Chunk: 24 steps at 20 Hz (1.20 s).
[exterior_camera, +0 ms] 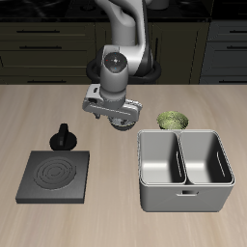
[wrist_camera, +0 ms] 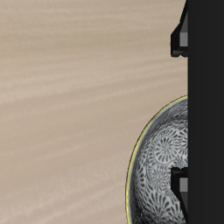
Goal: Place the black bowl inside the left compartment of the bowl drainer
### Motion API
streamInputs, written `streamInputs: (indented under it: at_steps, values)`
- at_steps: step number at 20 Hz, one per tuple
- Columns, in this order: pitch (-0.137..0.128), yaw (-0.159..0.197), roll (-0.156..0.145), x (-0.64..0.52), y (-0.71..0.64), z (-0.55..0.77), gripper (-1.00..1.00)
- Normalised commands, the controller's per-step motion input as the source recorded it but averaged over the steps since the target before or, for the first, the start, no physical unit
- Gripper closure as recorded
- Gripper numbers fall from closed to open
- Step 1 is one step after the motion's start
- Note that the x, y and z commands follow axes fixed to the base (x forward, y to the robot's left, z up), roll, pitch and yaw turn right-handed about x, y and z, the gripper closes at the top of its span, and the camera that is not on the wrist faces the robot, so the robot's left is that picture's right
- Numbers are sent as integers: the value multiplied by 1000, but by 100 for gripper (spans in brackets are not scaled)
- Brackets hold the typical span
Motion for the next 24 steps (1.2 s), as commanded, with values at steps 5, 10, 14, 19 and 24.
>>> streamInputs:
  at_steps: [5, 10, 14, 19, 24]
  values:
    - [66, -62, 33, -21, -38, -366, -100]
    - [-10, -23, 18, -63, -26, -4, 100]
    - [-42, 2, 29, -76, 50, 242, 100]
    - [-14, 22, -7, 6, -6, 204, 100]
    - [-76, 45, 17, -25, 57, 502, 100]
